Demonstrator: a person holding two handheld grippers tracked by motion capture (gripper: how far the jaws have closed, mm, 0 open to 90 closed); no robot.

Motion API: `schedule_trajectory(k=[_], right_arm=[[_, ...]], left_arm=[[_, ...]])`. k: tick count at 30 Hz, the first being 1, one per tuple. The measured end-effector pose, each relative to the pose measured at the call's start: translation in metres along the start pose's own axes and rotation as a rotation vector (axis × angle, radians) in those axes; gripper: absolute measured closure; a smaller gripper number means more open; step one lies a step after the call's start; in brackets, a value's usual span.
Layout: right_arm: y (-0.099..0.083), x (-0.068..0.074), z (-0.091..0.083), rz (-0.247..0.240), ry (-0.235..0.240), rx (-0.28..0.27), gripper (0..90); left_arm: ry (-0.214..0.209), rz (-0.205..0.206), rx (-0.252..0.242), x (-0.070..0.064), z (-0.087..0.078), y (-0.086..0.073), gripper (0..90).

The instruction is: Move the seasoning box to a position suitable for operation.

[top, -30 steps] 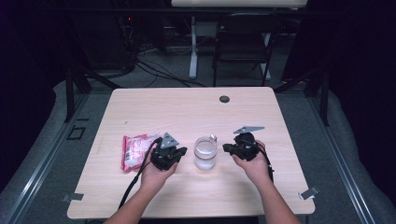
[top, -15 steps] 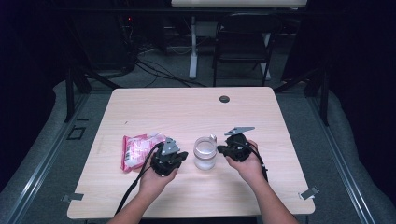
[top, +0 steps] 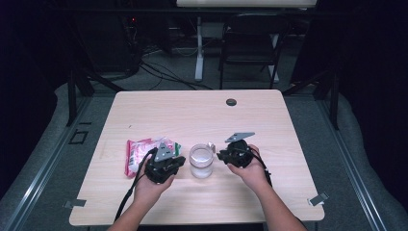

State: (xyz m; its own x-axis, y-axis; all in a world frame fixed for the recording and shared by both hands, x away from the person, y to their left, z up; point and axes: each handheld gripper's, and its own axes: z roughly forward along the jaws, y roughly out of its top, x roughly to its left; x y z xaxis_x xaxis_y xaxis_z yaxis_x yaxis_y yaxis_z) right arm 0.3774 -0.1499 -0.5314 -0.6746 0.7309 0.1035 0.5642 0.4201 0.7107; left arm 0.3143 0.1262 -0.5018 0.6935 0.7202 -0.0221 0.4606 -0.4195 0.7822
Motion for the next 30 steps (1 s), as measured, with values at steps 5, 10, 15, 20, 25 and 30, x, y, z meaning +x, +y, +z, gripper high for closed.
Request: schedule_trajectory(k=[5,10,15,20,25,30], right_arm=[[0.002,-0.003,0.018,-0.023,0.016,0.033,74.5],[0.010,-0.005,0.030,-0.041,0.002,0.061,74.5],[0.014,-0.005,0.042,-0.070,-0.019,0.081,76.1],[0.016,-0.005,0.048,-0.065,-0.005,0.081,80.3],[0.017,-0.004,0.046,-0.100,-0.018,0.083,85.0],[0.016,-0.004,0.040,-0.119,-0.056,0.099,85.4]], left_arm=[[0.016,-0.017,0.010,0.001,-0.004,-0.007,85.7],[0.025,-0.041,0.018,0.003,-0.008,-0.015,84.5],[0.029,-0.053,0.013,0.004,-0.012,-0.020,82.1],[0.029,-0.059,0.010,0.004,-0.015,-0.021,80.5],[0.031,-0.038,0.015,0.002,-0.012,-0.019,78.3],[0.029,-0.040,0.004,0.005,-0.016,-0.016,77.0]])
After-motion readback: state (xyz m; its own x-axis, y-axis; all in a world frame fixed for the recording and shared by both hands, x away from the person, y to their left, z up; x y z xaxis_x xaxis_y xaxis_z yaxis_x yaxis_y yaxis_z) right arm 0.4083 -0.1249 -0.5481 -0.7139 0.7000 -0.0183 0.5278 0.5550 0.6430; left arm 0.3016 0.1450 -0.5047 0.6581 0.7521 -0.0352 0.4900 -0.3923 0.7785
